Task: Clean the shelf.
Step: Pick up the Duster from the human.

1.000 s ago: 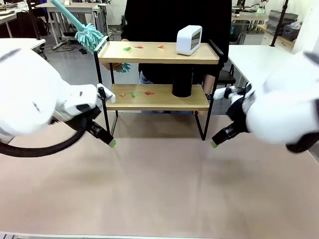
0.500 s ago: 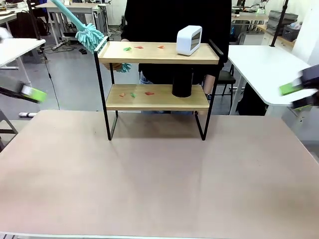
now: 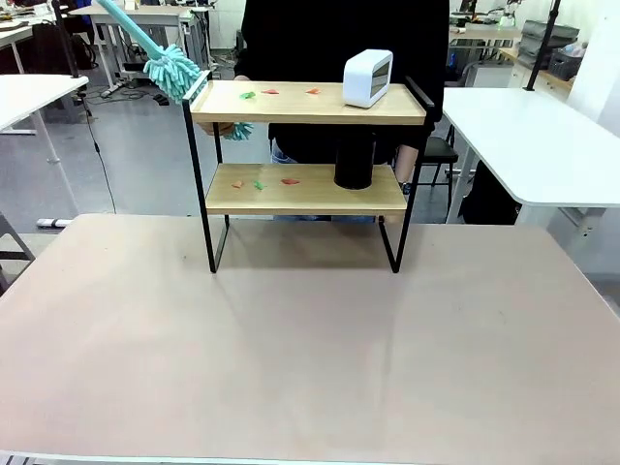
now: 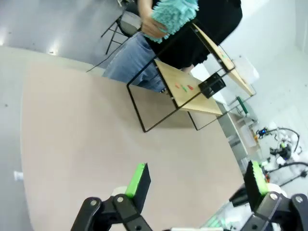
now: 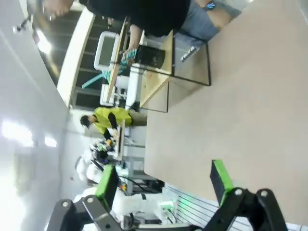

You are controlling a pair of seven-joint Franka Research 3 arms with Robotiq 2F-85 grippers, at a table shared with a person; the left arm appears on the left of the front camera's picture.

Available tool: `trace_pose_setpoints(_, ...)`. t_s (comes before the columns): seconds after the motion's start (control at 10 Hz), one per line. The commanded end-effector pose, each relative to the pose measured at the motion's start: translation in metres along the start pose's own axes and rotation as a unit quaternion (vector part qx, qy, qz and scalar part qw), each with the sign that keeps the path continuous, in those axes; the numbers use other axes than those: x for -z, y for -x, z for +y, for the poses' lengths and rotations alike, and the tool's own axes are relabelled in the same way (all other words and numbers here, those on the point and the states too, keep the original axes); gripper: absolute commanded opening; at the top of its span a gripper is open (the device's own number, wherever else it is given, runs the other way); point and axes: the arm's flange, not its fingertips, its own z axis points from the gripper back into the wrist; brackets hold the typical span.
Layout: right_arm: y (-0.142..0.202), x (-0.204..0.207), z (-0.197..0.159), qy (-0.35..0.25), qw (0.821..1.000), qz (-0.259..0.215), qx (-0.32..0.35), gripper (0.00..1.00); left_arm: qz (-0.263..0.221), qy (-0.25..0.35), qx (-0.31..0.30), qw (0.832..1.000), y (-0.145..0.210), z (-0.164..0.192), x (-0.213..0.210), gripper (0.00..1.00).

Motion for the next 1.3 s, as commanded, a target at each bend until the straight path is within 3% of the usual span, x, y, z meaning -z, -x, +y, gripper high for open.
trace_pose_setpoints(0.0,0.003,0.035,-0.039,-0.033,0.999,0.01,0.019,1.0,-0.018,0.043,-0.036,0.998,0.012,0.031,0.016,1.0)
trace_pose_setpoints(0.1,0.008,0.054,-0.044,0.026,1.0,0.005,-0.006,1.0,-0.025,0.026,-0.059,0.998,0.02,0.04,0.021,1.0)
trace_pose_setpoints(0.2,-0.002,0.002,-0.028,-0.012,1.0,-0.005,0.024,1.0,-0.01,-0.067,-0.115,0.991,0.022,0.038,0.035,1.0)
trace_pose_setpoints(0.3,-0.002,0.002,-0.028,-0.012,1.0,-0.005,0.024,1.0,-0.023,0.018,-0.05,0.998,0.016,0.037,0.005,1.0)
trace_pose_setpoints(1.2,-0.002,0.002,-0.028,-0.012,1.0,-0.005,0.024,1.0,-0.023,0.018,-0.05,0.998,0.016,0.037,0.005,1.0)
